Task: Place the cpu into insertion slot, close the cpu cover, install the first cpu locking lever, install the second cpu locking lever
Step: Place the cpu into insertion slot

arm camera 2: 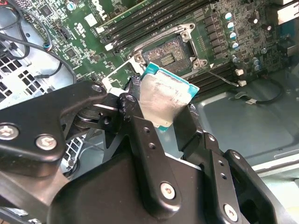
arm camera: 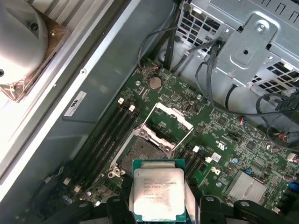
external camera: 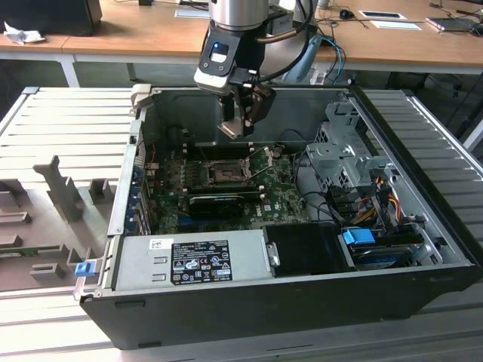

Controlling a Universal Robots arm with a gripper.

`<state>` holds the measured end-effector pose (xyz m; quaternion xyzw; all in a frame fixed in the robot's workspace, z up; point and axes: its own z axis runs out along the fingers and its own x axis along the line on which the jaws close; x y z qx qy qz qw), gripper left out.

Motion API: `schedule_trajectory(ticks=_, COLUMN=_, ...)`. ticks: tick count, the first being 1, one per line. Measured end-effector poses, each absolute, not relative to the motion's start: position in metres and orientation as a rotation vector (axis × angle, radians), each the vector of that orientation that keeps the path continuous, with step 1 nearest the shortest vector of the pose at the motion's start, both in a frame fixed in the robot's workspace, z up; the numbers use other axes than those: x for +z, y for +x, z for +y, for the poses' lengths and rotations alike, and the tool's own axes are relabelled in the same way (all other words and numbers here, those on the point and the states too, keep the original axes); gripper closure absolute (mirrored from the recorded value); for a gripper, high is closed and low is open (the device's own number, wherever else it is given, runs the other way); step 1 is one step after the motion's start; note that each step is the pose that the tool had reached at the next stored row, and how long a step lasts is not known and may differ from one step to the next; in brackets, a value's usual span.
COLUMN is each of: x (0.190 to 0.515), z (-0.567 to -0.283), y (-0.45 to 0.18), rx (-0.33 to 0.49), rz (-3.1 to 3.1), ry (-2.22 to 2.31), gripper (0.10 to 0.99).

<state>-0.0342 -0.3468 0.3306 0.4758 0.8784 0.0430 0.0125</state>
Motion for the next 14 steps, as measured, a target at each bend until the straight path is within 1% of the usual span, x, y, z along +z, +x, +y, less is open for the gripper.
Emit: schedule_trajectory(ticks=14, x=0.3287, z=-0.3467, y=-0.0343, rx=0.132, rz=2.655, ry=1.619, gripper=0.561)
